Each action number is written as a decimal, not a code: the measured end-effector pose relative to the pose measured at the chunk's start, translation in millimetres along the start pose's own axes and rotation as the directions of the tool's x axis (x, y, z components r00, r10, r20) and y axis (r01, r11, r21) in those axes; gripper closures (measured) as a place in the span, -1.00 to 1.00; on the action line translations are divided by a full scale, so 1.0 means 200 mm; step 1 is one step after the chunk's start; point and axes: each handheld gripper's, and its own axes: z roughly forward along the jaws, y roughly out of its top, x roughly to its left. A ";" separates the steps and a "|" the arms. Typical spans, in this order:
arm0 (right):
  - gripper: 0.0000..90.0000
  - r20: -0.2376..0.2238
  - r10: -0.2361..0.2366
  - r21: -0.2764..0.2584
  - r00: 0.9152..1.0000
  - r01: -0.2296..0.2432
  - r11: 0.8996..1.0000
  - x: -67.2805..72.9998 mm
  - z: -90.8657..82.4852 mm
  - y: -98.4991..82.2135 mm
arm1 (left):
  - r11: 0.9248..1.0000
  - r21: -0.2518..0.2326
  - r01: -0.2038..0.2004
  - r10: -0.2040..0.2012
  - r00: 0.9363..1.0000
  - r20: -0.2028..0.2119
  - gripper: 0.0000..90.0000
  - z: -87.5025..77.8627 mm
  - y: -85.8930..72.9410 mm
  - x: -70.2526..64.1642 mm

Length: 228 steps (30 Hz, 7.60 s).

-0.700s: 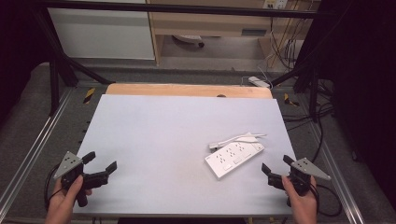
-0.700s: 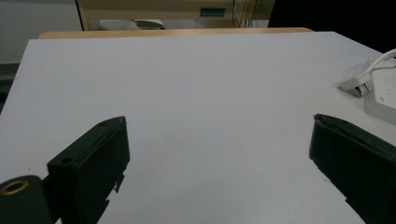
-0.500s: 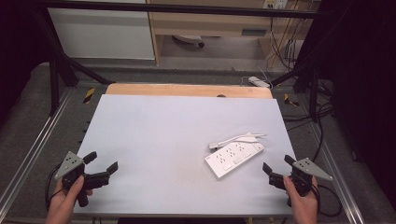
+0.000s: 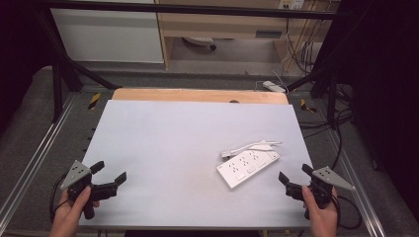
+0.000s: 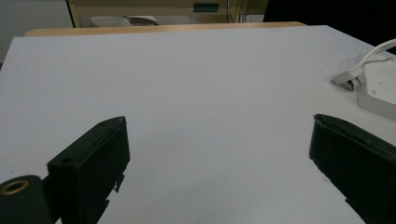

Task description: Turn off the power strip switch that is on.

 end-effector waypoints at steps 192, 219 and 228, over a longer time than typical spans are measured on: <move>1.00 -0.172 -0.171 0.155 0.970 0.198 0.968 0.32 0.38 0.07 | 0.999 -0.003 -0.035 0.035 0.999 0.019 -0.88 0.00 0.00 -0.02; 1.00 -0.192 -0.185 0.227 0.964 0.227 0.947 0.35 0.42 0.03 | 0.999 0.003 -0.043 0.043 0.999 0.022 -0.87 0.00 0.00 -0.02; 1.00 -0.197 -0.185 0.244 0.963 0.231 0.942 0.35 0.43 0.02 | 0.999 0.002 -0.042 0.042 0.999 0.024 -0.87 0.00 0.00 -0.03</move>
